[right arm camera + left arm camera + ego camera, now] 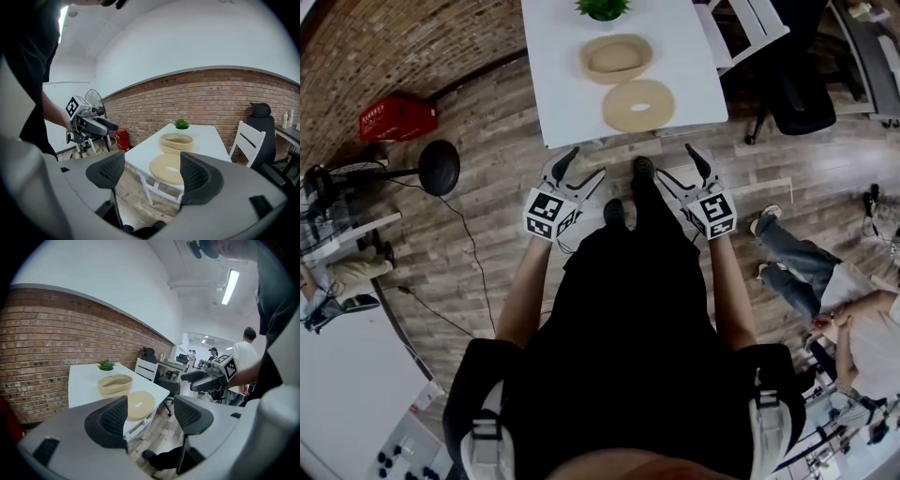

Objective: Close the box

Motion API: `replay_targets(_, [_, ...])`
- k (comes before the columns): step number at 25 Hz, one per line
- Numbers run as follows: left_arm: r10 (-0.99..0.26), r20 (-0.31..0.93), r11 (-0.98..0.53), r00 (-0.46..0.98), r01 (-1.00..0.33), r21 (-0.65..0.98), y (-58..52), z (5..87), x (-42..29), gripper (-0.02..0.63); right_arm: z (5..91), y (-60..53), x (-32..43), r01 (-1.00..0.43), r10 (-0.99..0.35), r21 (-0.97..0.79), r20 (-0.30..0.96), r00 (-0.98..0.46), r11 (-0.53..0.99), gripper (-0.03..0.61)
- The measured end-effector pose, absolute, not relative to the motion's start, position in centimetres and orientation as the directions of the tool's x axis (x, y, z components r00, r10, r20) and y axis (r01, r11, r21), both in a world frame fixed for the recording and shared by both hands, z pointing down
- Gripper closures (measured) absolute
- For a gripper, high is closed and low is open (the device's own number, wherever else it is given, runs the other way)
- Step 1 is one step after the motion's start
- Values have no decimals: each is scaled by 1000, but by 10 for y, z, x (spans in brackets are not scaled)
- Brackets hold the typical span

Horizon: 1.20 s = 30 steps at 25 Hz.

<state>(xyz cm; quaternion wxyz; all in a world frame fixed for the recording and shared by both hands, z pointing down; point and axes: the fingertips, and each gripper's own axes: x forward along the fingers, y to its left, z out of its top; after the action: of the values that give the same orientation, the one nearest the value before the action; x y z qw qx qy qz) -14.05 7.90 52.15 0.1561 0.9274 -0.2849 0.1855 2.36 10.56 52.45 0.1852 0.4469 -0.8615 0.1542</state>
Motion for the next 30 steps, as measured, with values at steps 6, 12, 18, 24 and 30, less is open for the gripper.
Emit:
replay_targets(6, [-502, 441, -753, 744, -627, 200, 43, 522, -104, 304, 531, 58, 55, -797, -677, -128, 458, -576, 590, 227])
replay_targets(12, [-580, 439, -697, 687, -697, 170, 5, 519, -78, 305, 536, 11, 79, -752, -628, -156, 456, -630, 641, 227])
replay_targets(18, [-629, 462, -624, 625, -761, 179, -18, 530, -78, 305, 551, -22, 96, -721, -579, -187, 478, -660, 667, 227])
replay_targets(24, [-647, 493, -574, 581, -798, 185, -26, 543, -82, 305, 566, -34, 105, -690, -531, -198, 506, -680, 696, 229])
replay_targets(30, [-648, 509, -539, 567, -813, 220, -40, 566, -83, 308, 599, -45, 103, -686, -495, -219, 547, -675, 694, 230])
